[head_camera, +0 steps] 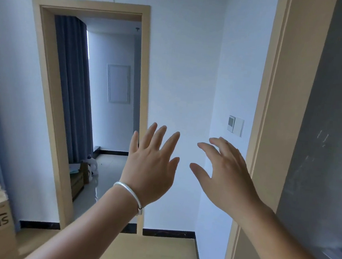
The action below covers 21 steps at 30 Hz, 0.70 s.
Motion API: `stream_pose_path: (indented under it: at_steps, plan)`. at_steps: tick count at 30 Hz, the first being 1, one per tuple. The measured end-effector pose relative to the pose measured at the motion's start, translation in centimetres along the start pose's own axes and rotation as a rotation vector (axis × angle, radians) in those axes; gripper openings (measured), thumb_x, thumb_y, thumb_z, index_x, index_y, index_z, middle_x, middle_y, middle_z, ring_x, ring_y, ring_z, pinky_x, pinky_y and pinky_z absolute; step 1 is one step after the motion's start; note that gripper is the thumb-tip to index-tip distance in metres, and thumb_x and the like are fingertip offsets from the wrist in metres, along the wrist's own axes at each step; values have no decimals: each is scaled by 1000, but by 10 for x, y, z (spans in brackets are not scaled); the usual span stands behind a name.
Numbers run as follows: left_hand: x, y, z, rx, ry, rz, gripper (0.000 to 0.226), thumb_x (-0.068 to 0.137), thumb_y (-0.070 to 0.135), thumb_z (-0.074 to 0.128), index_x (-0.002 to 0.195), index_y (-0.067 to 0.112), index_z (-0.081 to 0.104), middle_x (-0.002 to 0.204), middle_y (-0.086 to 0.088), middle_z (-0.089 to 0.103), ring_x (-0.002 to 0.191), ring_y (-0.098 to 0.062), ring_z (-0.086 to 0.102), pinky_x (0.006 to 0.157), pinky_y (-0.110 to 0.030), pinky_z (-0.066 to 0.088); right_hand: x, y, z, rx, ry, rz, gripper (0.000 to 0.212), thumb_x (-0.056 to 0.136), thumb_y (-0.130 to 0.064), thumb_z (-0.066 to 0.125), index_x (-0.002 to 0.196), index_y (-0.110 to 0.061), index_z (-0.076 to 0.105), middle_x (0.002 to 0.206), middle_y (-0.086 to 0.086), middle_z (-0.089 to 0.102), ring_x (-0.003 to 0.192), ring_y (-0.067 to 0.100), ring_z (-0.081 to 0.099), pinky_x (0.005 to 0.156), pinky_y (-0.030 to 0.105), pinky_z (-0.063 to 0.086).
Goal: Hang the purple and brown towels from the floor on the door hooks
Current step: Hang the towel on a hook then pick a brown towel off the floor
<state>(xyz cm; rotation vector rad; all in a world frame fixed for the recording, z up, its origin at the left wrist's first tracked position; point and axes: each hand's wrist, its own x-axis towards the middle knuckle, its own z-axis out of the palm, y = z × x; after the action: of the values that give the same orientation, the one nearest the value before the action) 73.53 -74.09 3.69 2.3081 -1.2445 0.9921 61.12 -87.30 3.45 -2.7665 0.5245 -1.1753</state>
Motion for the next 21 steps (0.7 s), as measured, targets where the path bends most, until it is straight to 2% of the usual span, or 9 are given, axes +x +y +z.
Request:
stream_pose_path:
  at_steps: [13, 21]
  plan:
    - [86, -64, 108, 1, -100, -125, 58, 97, 48, 27, 149, 34, 5, 159, -1, 4, 146, -22, -9, 115, -53, -2, 112, 60, 111, 3, -52, -13, 50, 92, -46, 52, 137, -26, 46, 145, -1, 38, 139, 18, 25, 114, 45, 23]
    - [153, -160, 197, 11, -143, -178, 61, 97, 51, 24, 149, 35, -3, 160, 0, -2, 146, -22, -12, 116, -54, 1, 216, 52, 209, -46, -66, -83, 51, 92, -47, 50, 138, -25, 43, 146, 0, 35, 139, 18, 23, 114, 45, 22]
